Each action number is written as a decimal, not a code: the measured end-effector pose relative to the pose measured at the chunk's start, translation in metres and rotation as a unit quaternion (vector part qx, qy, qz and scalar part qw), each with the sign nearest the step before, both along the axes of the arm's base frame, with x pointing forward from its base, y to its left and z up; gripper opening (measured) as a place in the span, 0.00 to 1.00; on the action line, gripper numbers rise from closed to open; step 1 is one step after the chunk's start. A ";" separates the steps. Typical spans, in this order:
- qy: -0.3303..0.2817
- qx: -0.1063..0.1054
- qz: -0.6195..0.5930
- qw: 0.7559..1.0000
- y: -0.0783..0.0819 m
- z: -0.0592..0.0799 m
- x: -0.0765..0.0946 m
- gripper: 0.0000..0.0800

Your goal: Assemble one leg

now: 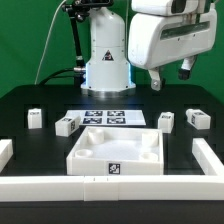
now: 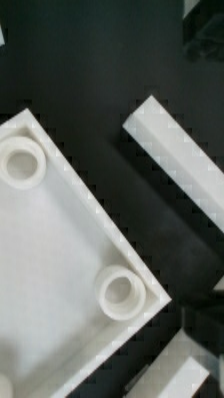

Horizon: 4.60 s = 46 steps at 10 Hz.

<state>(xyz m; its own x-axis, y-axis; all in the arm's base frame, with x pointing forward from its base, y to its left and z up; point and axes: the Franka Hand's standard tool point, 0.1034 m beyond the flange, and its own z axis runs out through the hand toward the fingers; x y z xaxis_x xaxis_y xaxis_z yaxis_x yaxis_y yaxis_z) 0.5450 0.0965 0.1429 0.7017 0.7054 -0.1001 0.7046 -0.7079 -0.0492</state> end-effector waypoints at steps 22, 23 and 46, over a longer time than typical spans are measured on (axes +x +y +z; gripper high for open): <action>-0.047 0.048 0.274 0.959 -0.060 -0.124 -0.080 0.81; -0.040 0.051 0.269 0.961 -0.061 -0.131 -0.084 0.81; -0.047 0.043 0.336 0.940 -0.048 -0.133 -0.071 0.08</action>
Offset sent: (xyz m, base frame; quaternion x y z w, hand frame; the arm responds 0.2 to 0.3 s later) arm 0.0000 0.0000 0.0000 0.0000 0.0000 0.0000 1.0000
